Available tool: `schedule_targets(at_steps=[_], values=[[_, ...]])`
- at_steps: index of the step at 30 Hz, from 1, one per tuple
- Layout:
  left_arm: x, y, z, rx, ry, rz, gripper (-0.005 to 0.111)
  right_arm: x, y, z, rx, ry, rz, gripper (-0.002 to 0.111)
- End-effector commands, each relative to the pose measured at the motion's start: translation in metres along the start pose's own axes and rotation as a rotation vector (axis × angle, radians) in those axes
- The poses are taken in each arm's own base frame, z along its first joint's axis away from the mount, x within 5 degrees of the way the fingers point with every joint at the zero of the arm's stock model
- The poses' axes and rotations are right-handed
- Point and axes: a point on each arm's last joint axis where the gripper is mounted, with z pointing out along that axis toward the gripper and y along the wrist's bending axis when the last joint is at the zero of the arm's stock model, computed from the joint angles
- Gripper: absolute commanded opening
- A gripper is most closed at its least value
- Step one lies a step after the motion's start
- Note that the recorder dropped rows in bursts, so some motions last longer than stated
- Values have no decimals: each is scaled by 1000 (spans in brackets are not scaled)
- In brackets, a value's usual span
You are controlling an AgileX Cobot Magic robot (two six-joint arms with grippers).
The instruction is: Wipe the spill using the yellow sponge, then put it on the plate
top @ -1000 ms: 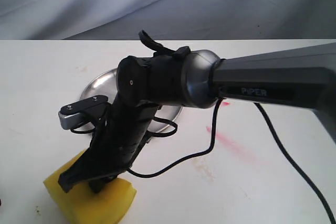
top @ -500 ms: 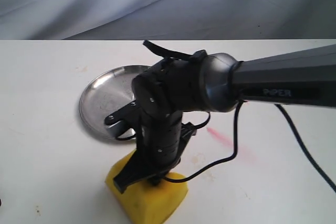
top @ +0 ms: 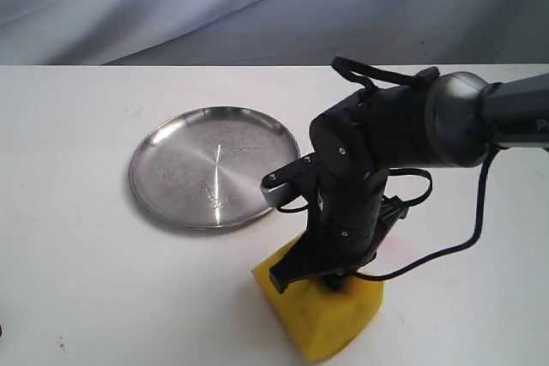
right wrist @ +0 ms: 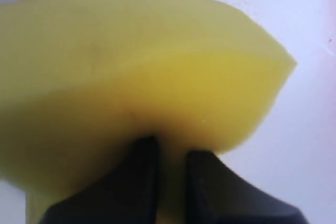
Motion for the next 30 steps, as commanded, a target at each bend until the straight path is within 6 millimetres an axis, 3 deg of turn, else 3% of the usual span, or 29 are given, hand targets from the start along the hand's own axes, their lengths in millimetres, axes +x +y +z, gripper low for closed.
schedule_targets(at_steps=[1, 9, 17, 22, 26, 30], values=[[1, 0, 0, 5, -6, -3, 0, -16, 22, 11, -111, 39, -37, 0], [1, 0, 0, 5, -6, -3, 0, -58, 116, 3, -166, -16, -227, 0], [1, 0, 0, 5, -6, -3, 0, -76, 178, -4, -245, -37, -328, 0], [1, 0, 0, 5, -6, -3, 0, -78, 170, -4, -181, -10, -358, 0], [1, 0, 0, 5, -6, -3, 0, -79, 143, 3, -96, 43, -335, 0], [1, 0, 0, 5, -6, -3, 0, -61, 117, 9, -52, 121, -304, 0]])
